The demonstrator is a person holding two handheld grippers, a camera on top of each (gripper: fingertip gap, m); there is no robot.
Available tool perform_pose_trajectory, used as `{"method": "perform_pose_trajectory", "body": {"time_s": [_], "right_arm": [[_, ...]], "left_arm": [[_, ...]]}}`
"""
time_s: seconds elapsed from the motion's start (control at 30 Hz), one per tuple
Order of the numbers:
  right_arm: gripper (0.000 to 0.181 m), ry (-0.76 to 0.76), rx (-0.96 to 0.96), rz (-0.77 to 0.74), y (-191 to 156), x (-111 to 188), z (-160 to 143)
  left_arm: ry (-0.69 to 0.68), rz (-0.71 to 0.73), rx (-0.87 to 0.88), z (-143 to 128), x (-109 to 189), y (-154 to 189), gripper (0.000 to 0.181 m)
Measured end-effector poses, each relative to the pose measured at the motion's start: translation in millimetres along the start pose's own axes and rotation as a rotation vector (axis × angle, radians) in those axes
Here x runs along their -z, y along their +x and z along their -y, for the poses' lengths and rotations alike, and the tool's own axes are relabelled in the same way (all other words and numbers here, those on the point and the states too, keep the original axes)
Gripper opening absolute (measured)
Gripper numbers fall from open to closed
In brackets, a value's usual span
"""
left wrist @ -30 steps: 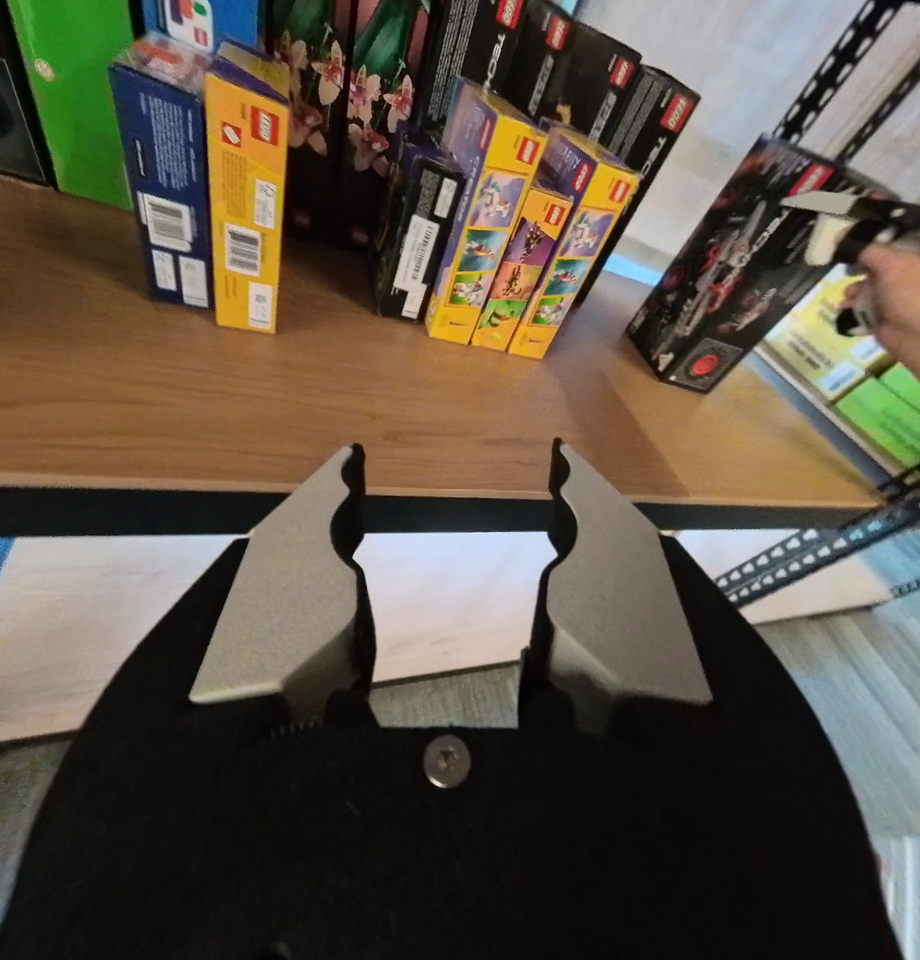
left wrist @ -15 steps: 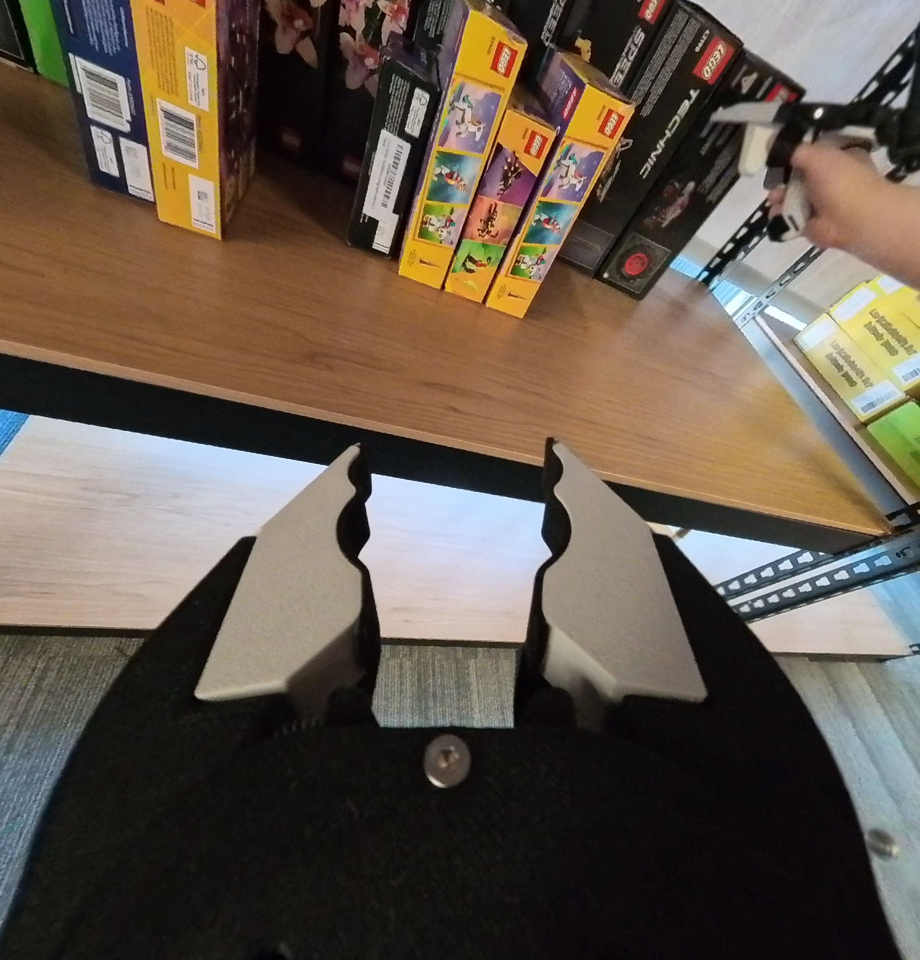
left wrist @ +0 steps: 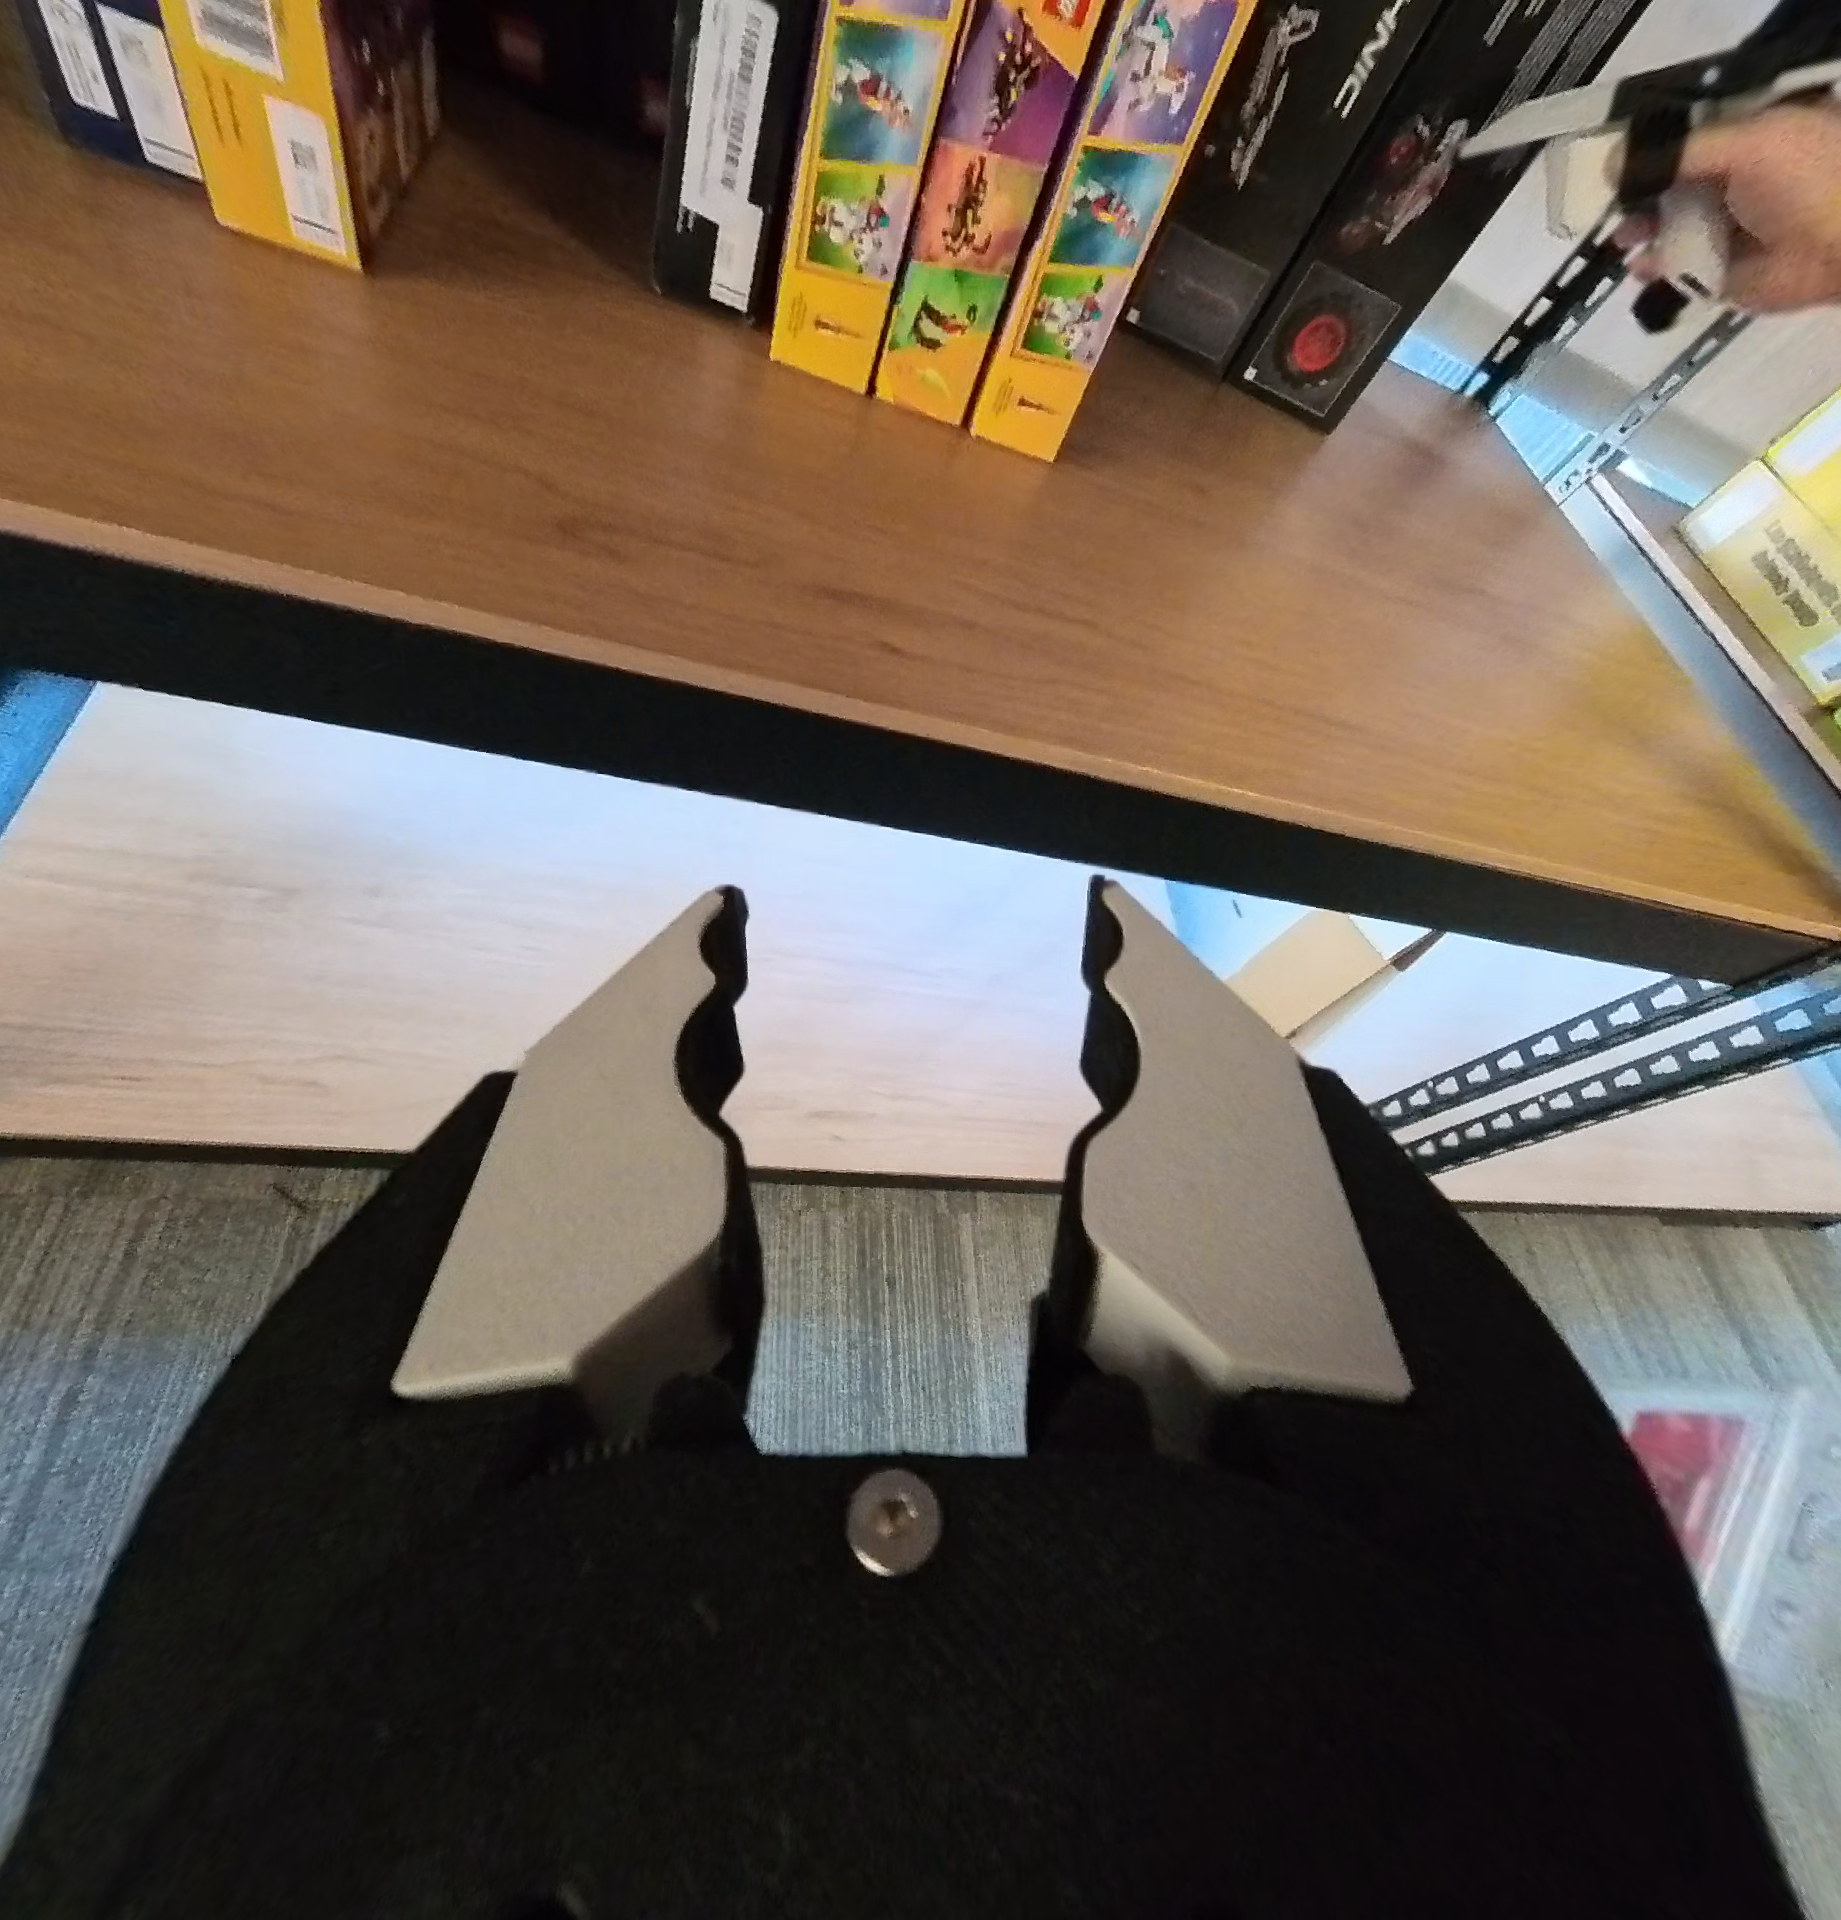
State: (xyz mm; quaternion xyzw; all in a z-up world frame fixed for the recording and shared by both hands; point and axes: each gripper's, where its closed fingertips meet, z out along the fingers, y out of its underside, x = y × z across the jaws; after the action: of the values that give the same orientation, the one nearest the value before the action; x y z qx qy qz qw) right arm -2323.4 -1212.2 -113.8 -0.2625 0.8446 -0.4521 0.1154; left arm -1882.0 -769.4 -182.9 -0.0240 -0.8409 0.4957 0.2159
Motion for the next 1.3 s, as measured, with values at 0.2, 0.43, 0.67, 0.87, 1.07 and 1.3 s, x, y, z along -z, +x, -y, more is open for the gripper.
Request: {"method": "perform_pose_trajectory", "body": {"time_s": [0.2, 0.43, 0.67, 0.87, 1.07, 1.3], "right_arm": [[0.099, 0.041, -0.006, -0.008, 3.4, -13.6, 7.4], [0.085, 0.358, -0.021, -0.256, -18.0, 35.4, 7.4], [0.075, 0.468, 0.103, -0.068, -253.3, 65.9, -3.9], [0.059, 0.334, 0.313, -0.009, -436.9, -6.4, 23.8], [0.062, 0.082, 0.554, -0.249, -477.8, -113.7, 69.5], [0.077, -0.137, 0.524, -0.578, -412.1, -156.7, 102.9]], "left_arm": [[-0.026, -0.01, 0.016, -11.3, -5.0, 8.2, 0.063], [-0.003, -0.013, 0.053, 2.3, -15.0, 1.7, 0.063], [0.042, 0.027, 0.049, 23.5, -19.0, -41.6, 0.062], [0.096, 0.04, 0.075, 43.4, -18.6, -96.4, 0.061], [0.074, -0.103, 0.106, 57.7, 2.6, -140.3, 0.059], [0.003, -0.225, 0.051, 56.5, 55.5, -196.9, 0.055]]}}
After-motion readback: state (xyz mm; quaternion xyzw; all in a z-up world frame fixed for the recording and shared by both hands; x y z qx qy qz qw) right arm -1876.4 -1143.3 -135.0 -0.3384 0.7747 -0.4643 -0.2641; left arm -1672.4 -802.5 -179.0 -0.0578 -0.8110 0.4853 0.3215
